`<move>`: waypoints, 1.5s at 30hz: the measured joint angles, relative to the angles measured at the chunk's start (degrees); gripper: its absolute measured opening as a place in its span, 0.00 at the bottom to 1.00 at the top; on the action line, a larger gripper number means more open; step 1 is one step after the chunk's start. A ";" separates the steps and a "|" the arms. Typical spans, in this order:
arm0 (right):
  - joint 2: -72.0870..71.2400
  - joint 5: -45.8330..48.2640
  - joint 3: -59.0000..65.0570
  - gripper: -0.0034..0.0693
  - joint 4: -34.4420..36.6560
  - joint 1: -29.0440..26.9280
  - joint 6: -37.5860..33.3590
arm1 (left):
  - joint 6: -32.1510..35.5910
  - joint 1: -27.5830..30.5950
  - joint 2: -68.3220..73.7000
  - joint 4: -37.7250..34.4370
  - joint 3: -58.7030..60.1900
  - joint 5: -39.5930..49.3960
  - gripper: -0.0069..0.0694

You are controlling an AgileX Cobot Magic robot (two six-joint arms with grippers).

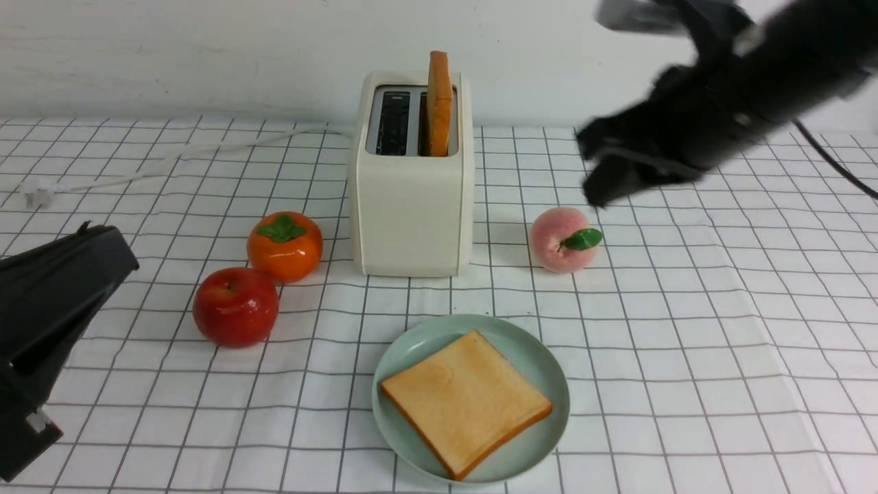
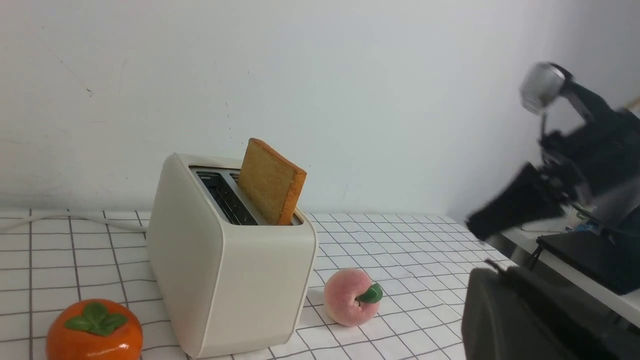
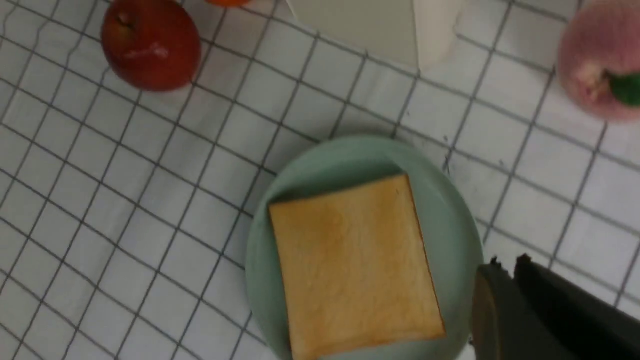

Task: Take toasted bread from bread machine on white checkered table place on plate.
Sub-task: 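Grasp the toast slice in the toaster and pull it up out of the slot with the right gripper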

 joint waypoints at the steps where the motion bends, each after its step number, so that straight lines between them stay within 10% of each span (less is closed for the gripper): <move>1: 4.16 0.60 -6.26 0.12 -1.54 1.44 1.07 | 0.23 0.00 0.00 0.00 0.00 0.00 0.07; 17: 40.82 3.27 -60.05 0.63 -12.53 4.47 13.13 | 1.78 0.00 0.00 0.00 0.00 -0.19 0.07; 30: 46.17 -5.27 -60.34 0.46 -18.99 4.47 16.05 | 1.82 0.00 0.00 -0.05 0.00 -0.05 0.07; 38: 46.29 -5.33 -60.35 0.18 -17.60 4.10 16.05 | 1.91 0.00 0.00 -0.05 0.00 -0.03 0.07; 45: 40.54 -2.97 -60.39 0.17 -17.04 4.10 13.69 | 1.91 0.00 0.00 -0.05 0.00 -0.03 0.07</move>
